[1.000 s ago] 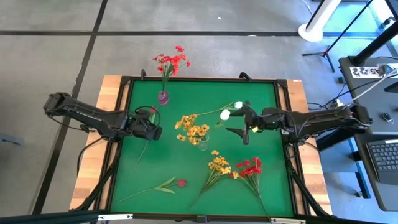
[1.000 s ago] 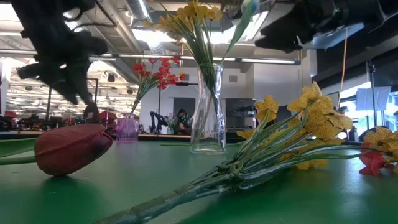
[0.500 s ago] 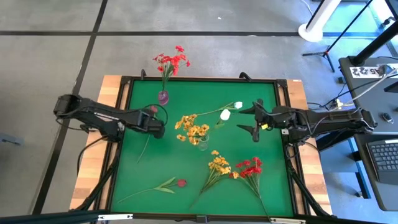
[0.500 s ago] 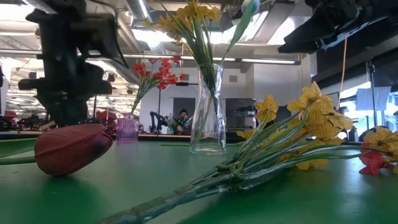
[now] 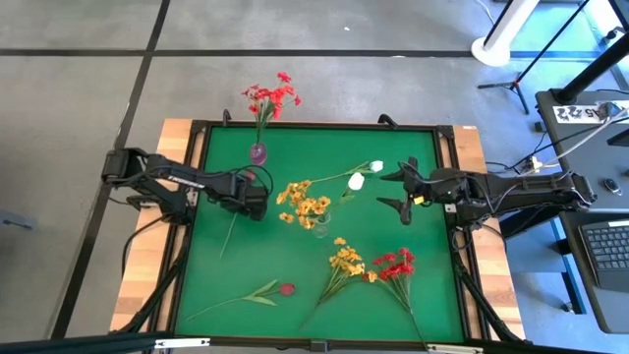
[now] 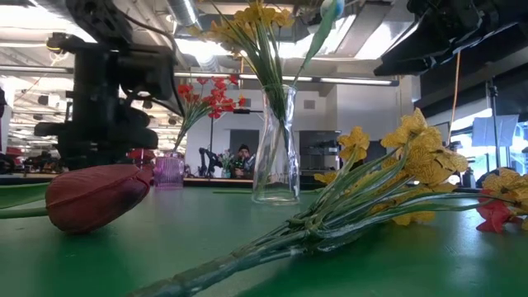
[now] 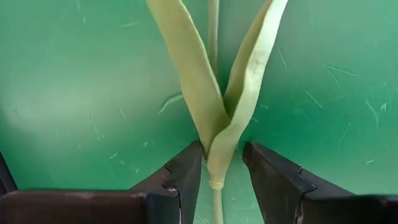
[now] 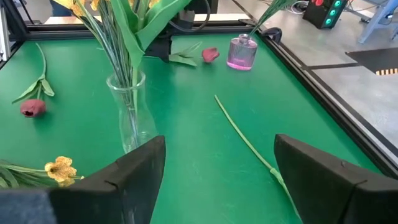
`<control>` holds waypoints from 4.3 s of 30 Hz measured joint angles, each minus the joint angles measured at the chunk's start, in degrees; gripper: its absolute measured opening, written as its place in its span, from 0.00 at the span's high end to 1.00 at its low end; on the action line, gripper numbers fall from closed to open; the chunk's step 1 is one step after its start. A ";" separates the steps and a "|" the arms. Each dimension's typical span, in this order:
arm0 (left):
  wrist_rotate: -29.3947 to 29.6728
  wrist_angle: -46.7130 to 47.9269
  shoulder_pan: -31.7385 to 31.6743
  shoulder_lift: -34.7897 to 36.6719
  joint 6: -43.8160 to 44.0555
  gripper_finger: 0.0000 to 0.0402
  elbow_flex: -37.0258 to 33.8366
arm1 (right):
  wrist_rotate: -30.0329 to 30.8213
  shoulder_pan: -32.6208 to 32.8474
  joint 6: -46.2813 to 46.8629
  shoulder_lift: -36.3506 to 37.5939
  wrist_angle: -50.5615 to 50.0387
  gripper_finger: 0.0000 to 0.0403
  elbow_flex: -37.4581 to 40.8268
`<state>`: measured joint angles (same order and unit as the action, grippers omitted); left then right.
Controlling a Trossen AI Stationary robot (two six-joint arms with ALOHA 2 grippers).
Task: Sort flowers into vase by color
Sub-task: Put the top red flower into the violet vase
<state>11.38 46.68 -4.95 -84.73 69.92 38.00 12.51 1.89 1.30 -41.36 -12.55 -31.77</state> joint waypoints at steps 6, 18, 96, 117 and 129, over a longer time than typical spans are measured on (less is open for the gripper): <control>-0.24 0.44 -1.07 -0.20 1.90 0.76 0.00 | -0.02 0.00 0.30 0.00 -0.18 0.26 0.00; 9.88 10.92 -0.04 4.55 0.58 0.99 6.22 | 0.52 -0.02 1.33 2.21 -0.61 0.26 0.02; 21.92 -81.72 -26.93 20.95 -76.39 1.00 -12.33 | 3.02 -0.04 0.85 5.84 -0.41 0.26 0.04; 37.67 -56.57 -14.94 27.26 -74.30 0.57 -8.39 | 3.13 -0.04 1.35 5.84 -0.38 0.26 0.04; 38.55 -33.94 -15.72 28.17 -60.51 0.38 -0.88 | 2.99 -0.04 1.35 5.81 3.23 0.26 0.04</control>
<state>49.92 12.73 -20.68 -56.55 9.41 37.12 15.51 1.85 2.66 -35.55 -9.32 -31.73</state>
